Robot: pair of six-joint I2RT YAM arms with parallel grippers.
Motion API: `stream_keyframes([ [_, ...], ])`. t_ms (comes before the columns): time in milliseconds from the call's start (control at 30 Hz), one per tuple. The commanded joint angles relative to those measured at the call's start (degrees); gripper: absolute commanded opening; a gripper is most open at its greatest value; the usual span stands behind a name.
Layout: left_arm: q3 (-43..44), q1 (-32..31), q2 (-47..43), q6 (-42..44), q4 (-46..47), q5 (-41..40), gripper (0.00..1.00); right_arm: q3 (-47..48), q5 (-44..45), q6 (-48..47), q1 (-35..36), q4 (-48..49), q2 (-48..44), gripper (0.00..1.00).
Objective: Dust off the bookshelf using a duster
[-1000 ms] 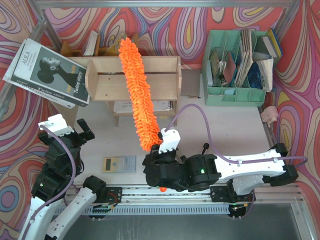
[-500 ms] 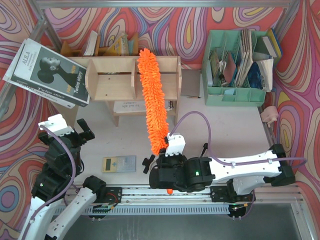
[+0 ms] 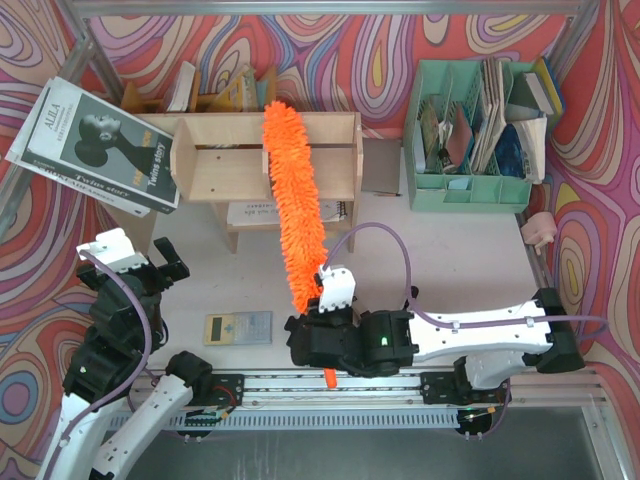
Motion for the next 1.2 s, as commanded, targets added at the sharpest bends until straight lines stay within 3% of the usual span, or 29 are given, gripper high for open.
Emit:
stream_keyframes([
  [0, -0.16, 0.25, -0.21, -0.29, 0.08, -0.39, 0.98, 4.46, 6.31, -1.47, 3.92, -0.03, 0.49, 0.00],
  [267, -0.15, 0.23, -0.07, -0.24, 0.09, -0.25, 0.99, 3.81, 5.87, 7.01, 5.92, -8.33, -3.13, 0.00],
  [567, -0.19, 0.27, -0.01, -0.28, 0.07, -0.30, 0.98, 8.62, 9.14, 18.40, 11.57, -22.48, -0.75, 0.00],
  [800, -0.17, 0.27, 0.02, -0.24, 0.08, -0.36, 0.98, 9.02, 11.04, 16.05, 11.86, -19.70, -1.27, 0.00],
  [1000, -0.15, 0.24, 0.02, -0.24, 0.07, -0.49, 0.99, 11.91, 12.97, 6.46, 11.80, -12.17, 0.02, 0.00],
  [1167, -0.16, 0.25, -0.20, -0.26, 0.14, -0.18, 0.98, 12.05, 14.52, 6.57, 11.75, -11.74, 0.42, 0.00],
])
